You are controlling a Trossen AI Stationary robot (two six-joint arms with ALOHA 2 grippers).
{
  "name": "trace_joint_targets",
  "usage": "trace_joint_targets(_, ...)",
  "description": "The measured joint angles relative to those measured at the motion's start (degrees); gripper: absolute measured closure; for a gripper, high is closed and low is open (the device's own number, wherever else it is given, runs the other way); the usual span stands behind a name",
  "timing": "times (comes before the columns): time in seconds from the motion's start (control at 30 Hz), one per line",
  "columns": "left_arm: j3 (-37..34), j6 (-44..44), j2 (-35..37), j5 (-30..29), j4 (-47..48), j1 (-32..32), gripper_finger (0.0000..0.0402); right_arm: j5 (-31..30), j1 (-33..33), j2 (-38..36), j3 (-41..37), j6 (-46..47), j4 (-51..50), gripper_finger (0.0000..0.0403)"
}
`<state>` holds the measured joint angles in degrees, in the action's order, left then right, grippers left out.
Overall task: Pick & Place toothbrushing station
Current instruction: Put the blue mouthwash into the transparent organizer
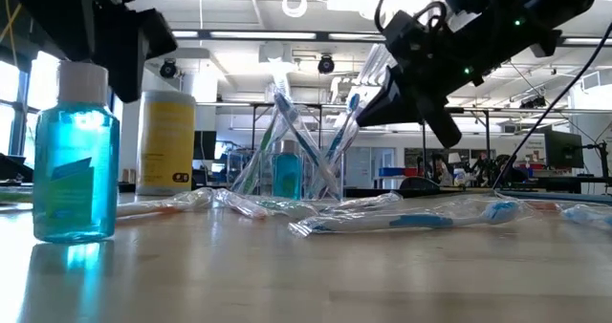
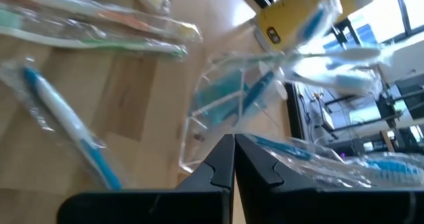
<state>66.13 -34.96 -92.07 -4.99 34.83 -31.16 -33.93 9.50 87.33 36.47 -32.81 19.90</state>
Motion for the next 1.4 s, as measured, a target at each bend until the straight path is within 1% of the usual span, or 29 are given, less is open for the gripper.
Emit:
trace_joint_targets(0.1,-0.28,-2.76,-1.15,-0.09,-0.21,-0.02,0.0183,0.02,1.38,-0.18,0.0,-0.29,-0.12,0.04)
trace_joint_targets(0.23,-0.09,-2.85,-0.77,-0.24,-1.19,0.03,0.0183,-0.13,3.04,-0.94,0.0,-0.64,0.0,0.04)
trace_joint_targets(0.47,0.2,-2.77,-0.85,-0.83,0.4,0.03,0.0183,-0.26,4.8,-1.64,0.0,-1.47,-0.01,0.04)
trace_joint_targets(0.57,0.2,0.08,-0.85,-3.83,3.29,0.03,0.0183,-0.28,4.8,-1.64,0.0,-1.5,0.04,0.04)
trace_joint_targets(0.63,0.2,-0.67,-0.85,-6.96,6.08,0.03,0.0183,-0.33,4.65,-1.64,0.0,-1.5,0.02,0.04)
trace_joint_targets(0.73,0.2,-8.61,-0.85,-13.61,8.71,0.48,0.0183,-0.35,4.27,-1.64,0.0,-1.3,0.06,0.04)
trace_joint_targets(0.77,0.2,-11.14,-0.85,-14.83,8.89,0.98,0.0183,-0.41,4.13,-1.64,0.0,-1.11,0.07,0.04)
trace_joint_targets(0.83,0.2,-15.82,-0.85,-15.05,8.58,2.2,0.0183,-0.39,3.9,-1.64,0.0,-0.8,0.04,0.04)
trace_joint_targets(0.97,0.2,-23.9,-0.85,-12.55,9.07,5.08,0.0183,-0.44,3.84,-1.64,0.0,-0.47,0.04,0.04)
trace_joint_targets(1.07,-0.16,-32.81,-0.81,-10.78,9.13,7.32,0.0183,-0.4,3.84,-1.64,0.0,-0.46,0.06,0.04)
trace_joint_targets(1.13,-1.08,-37.28,-0.81,-10.24,8.9,8.79,0.0183,-0.37,3.87,-1.64,0.0,-0.45,0.04,0.04)
trace_joint_targets(1.23,-1.75,-41.9,-0.81,-9.49,8.54,10.39,0.0183,-0.37,4.34,-1.64,0.0,-0.43,0.02,0.04)
trace_joint_targets(1.4,-2.12,-48.93,-0.79,-4.47,7.95,11.41,0.0183,-0.17,5.79,-1.64,0.0,-0.42,-0.16,0.04)
